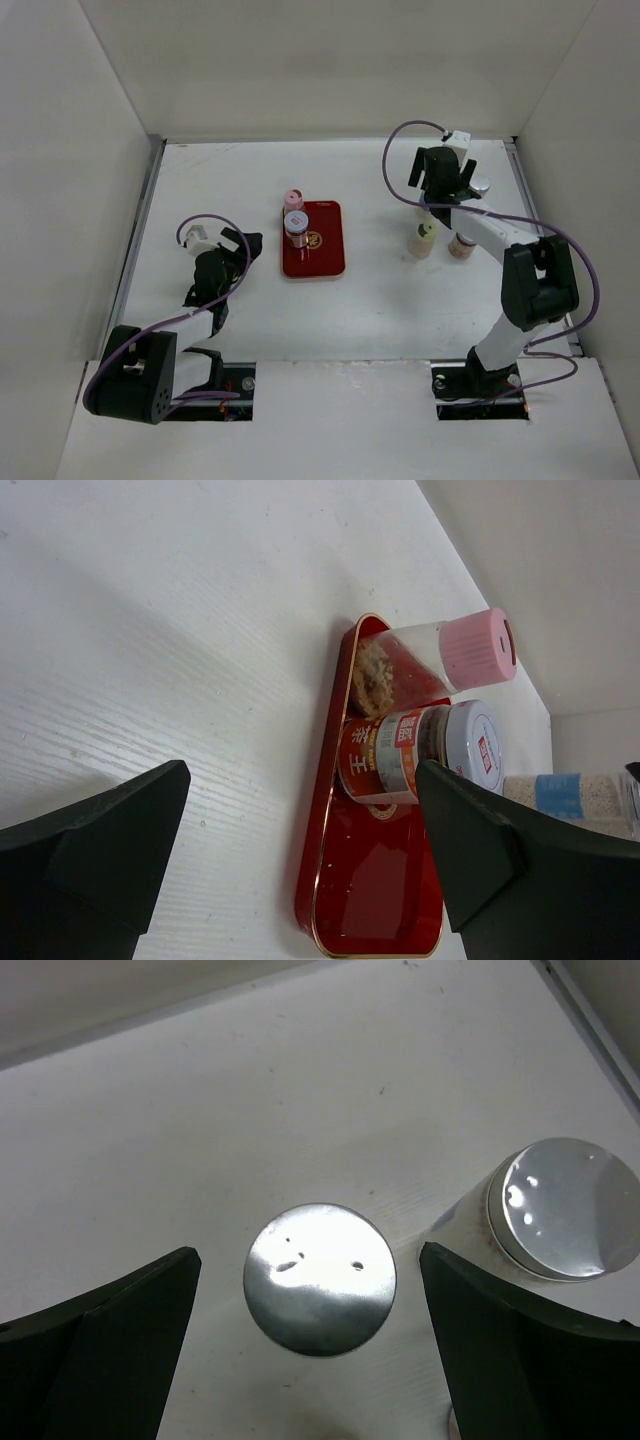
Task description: Organize the condiment bottles
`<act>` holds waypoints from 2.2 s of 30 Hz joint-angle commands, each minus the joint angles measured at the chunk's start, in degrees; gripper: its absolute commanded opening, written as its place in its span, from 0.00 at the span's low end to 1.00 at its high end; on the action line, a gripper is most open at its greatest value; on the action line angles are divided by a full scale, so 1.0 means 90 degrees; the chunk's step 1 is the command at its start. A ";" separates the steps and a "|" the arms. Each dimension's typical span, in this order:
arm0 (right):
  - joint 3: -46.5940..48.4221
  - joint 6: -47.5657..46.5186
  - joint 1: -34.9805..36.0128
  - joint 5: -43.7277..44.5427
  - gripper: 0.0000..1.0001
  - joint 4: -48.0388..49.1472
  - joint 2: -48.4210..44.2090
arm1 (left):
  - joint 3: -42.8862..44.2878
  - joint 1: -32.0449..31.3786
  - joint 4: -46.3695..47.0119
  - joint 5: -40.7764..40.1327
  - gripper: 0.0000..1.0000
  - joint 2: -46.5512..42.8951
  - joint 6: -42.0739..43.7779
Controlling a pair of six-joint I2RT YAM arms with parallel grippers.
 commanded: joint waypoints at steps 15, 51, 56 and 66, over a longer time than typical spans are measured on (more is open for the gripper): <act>-0.0390 -0.0212 0.0275 -0.0203 0.56 0.1902 -0.0634 | 0.0058 0.0035 0.0345 0.0091 1.00 0.0082 -0.0033; 0.0888 -0.0065 0.4983 -0.0781 0.78 0.1103 0.1151 | 0.0029 0.0064 0.0462 0.0130 1.00 0.0121 -0.0052; 0.0761 -0.0163 0.5042 -0.0663 0.87 0.1074 0.0781 | -0.0001 0.0074 0.0453 0.0071 1.00 0.0052 -0.0052; -0.0430 -0.0290 0.3775 -0.0722 0.90 0.1065 -0.1660 | 0.0009 0.0016 0.0462 0.0101 1.00 0.0052 -0.0062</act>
